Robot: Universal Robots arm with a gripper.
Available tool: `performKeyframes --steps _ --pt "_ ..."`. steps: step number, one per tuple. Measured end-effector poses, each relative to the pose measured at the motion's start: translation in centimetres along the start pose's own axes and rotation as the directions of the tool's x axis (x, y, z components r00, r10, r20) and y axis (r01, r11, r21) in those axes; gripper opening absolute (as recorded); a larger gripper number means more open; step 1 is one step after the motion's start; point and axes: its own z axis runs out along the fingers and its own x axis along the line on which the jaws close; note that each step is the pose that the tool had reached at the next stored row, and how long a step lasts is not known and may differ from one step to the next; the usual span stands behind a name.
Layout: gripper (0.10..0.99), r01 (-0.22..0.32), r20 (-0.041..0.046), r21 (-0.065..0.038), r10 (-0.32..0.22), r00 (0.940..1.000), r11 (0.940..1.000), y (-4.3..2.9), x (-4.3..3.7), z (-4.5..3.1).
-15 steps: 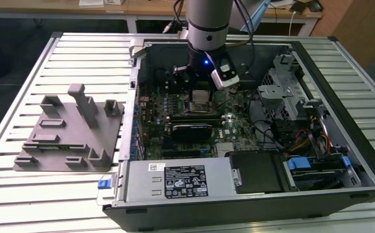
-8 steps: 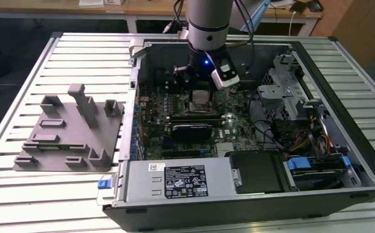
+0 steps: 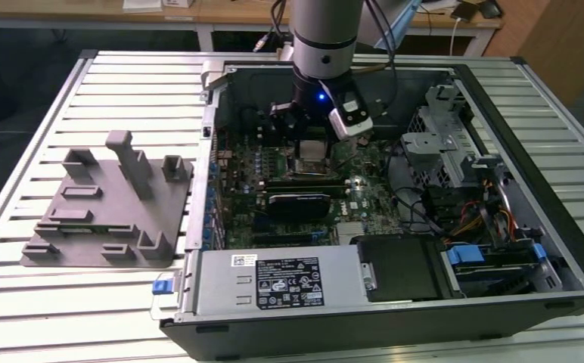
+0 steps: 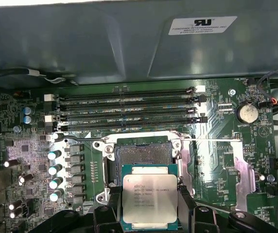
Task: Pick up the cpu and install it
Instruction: 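Place the cpu into insertion slot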
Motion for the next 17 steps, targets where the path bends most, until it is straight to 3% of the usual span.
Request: performKeyframes --steps 4,9,14,16,17 --pt "0.541 -0.067 0.0029 0.002 0.067 0.9977 0.9977 0.0 0.0 0.01" --pt "0.541 -0.158 0.0072 0.004 0.158 0.9874 0.9874 0.0 0.0 0.02" --pt "0.541 -0.247 0.0115 0.005 0.247 0.969 0.9691 0.0 0.0 0.04" --pt "0.541 -0.283 0.0133 0.006 0.282 0.9592 0.9592 0.0 0.01 0.04" --pt "0.541 -0.314 0.015 0.006 0.314 0.9492 0.9493 0.0 0.0 0.05"
